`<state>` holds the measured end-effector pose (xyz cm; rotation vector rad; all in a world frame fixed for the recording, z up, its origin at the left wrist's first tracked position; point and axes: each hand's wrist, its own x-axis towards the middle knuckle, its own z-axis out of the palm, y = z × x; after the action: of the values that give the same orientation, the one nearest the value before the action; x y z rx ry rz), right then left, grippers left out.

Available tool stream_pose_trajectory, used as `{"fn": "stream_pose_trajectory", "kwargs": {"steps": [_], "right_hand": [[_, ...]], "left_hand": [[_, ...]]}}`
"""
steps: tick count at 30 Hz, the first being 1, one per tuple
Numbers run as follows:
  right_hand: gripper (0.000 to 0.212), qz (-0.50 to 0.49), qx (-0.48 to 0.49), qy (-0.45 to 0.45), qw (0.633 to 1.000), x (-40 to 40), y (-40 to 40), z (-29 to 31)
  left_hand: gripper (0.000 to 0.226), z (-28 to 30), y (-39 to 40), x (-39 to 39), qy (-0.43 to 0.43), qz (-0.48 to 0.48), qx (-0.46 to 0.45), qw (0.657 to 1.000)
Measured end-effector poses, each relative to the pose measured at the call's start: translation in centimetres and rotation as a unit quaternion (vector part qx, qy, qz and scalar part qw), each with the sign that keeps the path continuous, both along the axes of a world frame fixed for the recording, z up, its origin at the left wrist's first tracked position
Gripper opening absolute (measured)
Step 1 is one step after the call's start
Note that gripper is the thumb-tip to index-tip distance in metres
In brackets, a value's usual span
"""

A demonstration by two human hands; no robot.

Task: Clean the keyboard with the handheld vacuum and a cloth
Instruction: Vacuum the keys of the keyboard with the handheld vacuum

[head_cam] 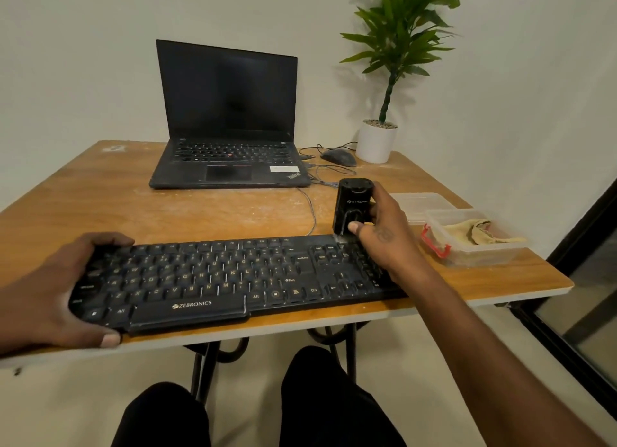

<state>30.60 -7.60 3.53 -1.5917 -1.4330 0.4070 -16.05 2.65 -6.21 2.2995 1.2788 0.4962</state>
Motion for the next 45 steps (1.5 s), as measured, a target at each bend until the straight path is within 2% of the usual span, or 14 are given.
{"fn": "stream_pose_trajectory", "kwargs": {"steps": [3, 5, 10, 19, 24, 29, 32, 35, 40, 45], "right_hand": [[0.056, 0.002, -0.011, 0.021, 1.0, -0.5, -1.8, -0.1], [0.057, 0.004, -0.012, 0.036, 0.999, -0.8, -4.2, -0.1], [0.064, 0.028, -0.012, 0.054, 0.998, -1.5, -8.2, -0.5], [0.054, 0.018, 0.008, -0.031, 0.999, -3.3, -0.1, 0.2], [0.059, 0.019, -0.004, -0.017, 1.0, -3.9, -0.9, 0.1], [0.066, 0.056, -0.022, 0.061, 0.996, -4.6, -6.1, -0.7], [0.062, 0.068, -0.018, 0.073, 0.995, -5.3, -6.0, -0.9], [0.055, 0.067, -0.015, 0.055, 0.996, -5.9, -3.3, -0.4], [0.057, 0.056, -0.006, 0.003, 0.998, -7.7, 1.4, 0.3], [0.059, 0.067, -0.003, 0.004, 0.998, -8.7, 0.4, 0.2]], "left_hand": [[0.133, 1.6, -1.4, 0.8, -0.013, -0.005, -0.034, 0.999], [0.132, 2.3, -1.9, 1.1, -0.053, -0.025, -0.043, 0.997], [0.13, 3.0, -2.0, 1.5, -0.085, -0.023, -0.025, 0.996], [0.121, 3.9, -2.8, 1.5, -0.079, -0.036, -0.038, 0.995], [0.129, 4.1, -3.3, 1.8, -0.067, -0.034, -0.053, 0.996], [0.128, 4.3, -3.2, 1.9, -0.059, -0.033, -0.056, 0.996], [0.128, 4.5, -3.1, 1.9, -0.059, -0.03, -0.051, 0.997], [0.128, 4.7, -3.1, 1.9, -0.061, -0.036, -0.057, 0.996], [0.124, 4.9, -3.6, 2.0, -0.058, -0.04, -0.062, 0.996], [0.124, 5.0, -4.1, 2.1, -0.06, -0.035, -0.06, 0.996]]}}
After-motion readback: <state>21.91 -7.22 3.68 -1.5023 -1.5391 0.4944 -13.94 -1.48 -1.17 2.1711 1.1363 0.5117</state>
